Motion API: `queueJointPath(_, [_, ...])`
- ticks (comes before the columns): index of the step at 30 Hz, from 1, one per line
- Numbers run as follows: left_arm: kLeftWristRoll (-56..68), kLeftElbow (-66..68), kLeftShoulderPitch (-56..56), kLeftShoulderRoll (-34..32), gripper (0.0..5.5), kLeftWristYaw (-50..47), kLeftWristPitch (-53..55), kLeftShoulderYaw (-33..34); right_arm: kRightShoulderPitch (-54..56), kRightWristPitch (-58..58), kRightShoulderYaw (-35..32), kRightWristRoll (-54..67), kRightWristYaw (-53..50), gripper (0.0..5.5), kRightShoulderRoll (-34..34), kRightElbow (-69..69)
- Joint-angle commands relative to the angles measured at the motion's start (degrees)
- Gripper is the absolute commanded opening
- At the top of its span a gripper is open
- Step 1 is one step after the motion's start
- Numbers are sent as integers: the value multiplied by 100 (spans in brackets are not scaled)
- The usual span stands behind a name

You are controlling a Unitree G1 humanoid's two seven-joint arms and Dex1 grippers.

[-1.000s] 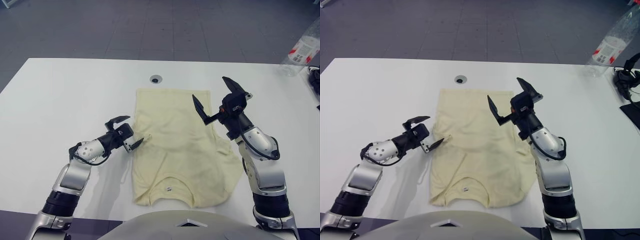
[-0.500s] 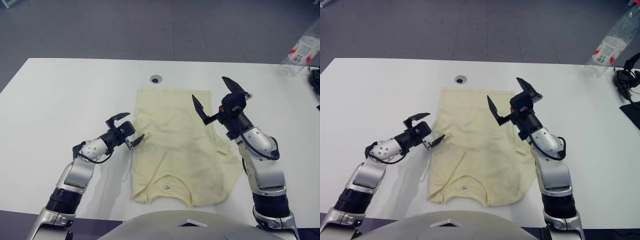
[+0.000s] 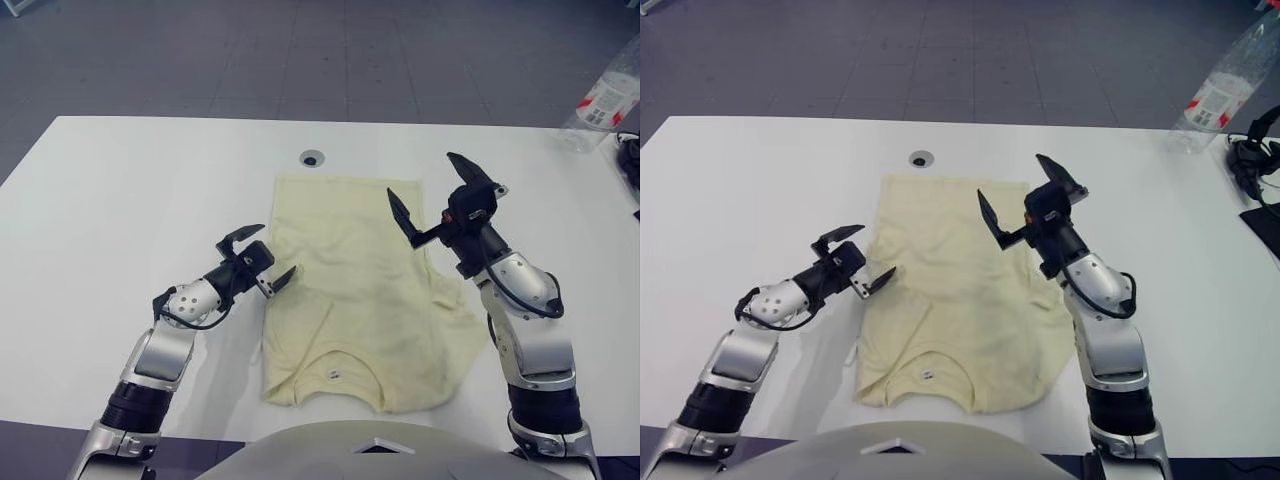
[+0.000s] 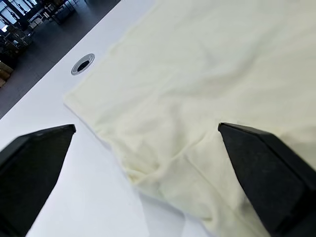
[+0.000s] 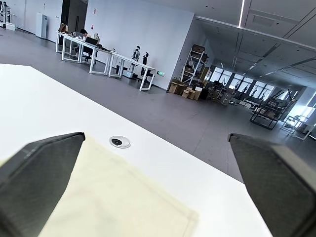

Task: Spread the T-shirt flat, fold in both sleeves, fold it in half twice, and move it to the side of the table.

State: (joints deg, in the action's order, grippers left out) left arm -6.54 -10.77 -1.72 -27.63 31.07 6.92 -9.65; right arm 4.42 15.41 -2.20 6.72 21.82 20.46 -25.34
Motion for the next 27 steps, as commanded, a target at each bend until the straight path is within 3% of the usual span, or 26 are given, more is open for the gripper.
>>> queueJointPath(1, [39, -190, -102, 162, 537, -111, 136, -47, 3, 48, -345, 200, 732, 540, 802, 200])
queueJointPath(9, [-41, -1038, -420, 703, 537, -1007, 316, 299, -654, 181, -1091, 1352, 3728, 540, 2991, 762])
queueJointPath(13, [-45, -1363, -439, 953, 537, -1468, 395, 543, -960, -89, -1171, 1243, 4704, 540, 3783, 1387])
queueJointPath(19, [-68, -1612, -467, 1158, 537, -1920, 449, 841, -934, -73, -596, 964, 5475, 540, 4359, 1929])
queueJointPath(27, [-292, -1702, -512, 1116, 537, -1986, 458, 684, -822, -419, 105, 335, 5836, 540, 4631, 2480])
